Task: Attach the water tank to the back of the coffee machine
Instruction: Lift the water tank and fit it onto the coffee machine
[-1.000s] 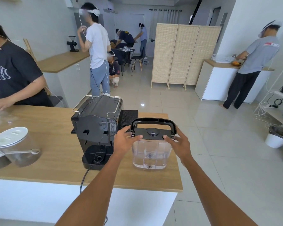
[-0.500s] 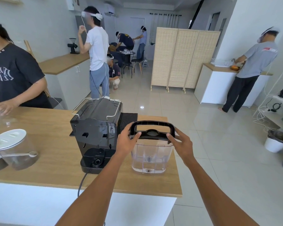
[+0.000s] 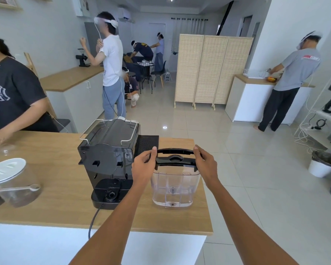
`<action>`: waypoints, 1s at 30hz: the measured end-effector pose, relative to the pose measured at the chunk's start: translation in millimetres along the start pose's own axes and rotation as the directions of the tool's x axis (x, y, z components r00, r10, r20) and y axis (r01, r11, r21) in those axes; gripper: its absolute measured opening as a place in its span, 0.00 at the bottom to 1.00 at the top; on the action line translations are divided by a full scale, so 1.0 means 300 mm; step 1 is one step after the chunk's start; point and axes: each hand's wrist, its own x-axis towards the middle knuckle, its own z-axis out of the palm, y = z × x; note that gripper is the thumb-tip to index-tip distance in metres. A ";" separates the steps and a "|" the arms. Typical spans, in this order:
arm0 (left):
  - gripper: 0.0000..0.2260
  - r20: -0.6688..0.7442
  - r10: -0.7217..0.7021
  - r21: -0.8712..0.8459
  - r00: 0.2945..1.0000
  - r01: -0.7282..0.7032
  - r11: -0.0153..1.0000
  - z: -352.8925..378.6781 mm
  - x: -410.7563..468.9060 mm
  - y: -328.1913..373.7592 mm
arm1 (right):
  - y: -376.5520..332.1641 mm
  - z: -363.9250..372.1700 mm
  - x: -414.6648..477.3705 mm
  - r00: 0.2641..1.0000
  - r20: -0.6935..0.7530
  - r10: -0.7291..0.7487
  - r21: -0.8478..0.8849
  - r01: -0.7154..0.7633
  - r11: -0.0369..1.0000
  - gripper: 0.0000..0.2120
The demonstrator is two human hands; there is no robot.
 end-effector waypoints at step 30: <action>0.29 0.381 0.182 0.216 0.906 -0.279 0.936 -0.035 -0.018 -0.183 | 0.188 -0.017 -0.070 0.959 0.205 -0.197 -0.229 0.243 0.943 0.27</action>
